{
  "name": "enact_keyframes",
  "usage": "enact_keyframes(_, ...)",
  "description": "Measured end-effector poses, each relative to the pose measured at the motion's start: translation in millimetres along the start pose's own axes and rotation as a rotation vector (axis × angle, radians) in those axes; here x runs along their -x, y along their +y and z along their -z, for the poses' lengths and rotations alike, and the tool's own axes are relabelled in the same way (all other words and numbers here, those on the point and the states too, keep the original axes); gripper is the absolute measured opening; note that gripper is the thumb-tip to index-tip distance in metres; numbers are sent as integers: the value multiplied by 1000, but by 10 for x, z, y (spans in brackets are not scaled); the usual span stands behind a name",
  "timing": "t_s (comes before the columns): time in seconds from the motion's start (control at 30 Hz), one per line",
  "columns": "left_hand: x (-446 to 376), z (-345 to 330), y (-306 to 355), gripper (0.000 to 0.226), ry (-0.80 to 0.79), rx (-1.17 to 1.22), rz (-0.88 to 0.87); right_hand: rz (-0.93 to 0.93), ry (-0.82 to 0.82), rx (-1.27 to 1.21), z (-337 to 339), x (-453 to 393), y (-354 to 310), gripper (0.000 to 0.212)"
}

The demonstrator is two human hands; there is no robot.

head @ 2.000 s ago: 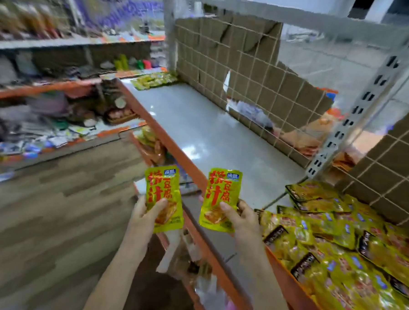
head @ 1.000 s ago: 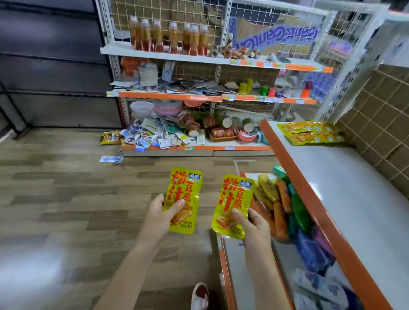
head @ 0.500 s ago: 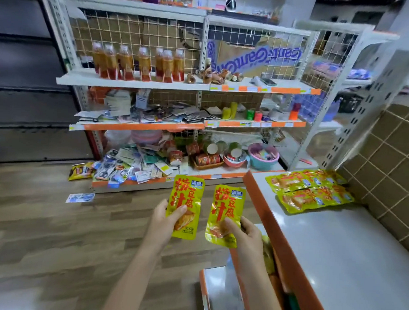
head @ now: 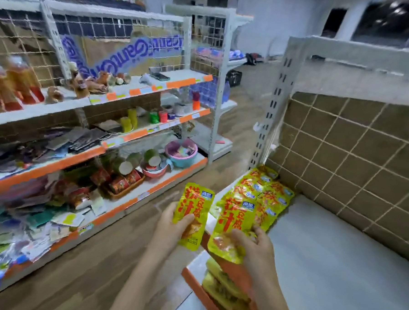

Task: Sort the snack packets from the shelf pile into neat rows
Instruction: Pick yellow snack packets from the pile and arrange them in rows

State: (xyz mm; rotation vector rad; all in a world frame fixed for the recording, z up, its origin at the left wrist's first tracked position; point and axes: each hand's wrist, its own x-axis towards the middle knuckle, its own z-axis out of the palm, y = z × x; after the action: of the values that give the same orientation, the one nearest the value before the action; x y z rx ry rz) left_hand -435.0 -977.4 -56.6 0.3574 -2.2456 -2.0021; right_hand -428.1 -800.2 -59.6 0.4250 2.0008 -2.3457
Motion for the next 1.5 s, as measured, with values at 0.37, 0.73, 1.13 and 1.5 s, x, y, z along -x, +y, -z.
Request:
enact_keyframes(0.37,-827,-470,-103,19,-411,-411,-148,24,601,326,-150,-195,82,11)
enact_keyframes(0.73,-776,-523,-91,36,-366,-1090,-448,33,616,842,-241,-147,178,29)
enact_keyframes(1.13,-951,-374,-133,75,-703,-1026,-771,-51,460,1239,-151,-56,38,72)
enact_keyframes(1.5,-927,-429,-111,76,-775,-971,-740,36,213,1323,-96,-34,123,70)
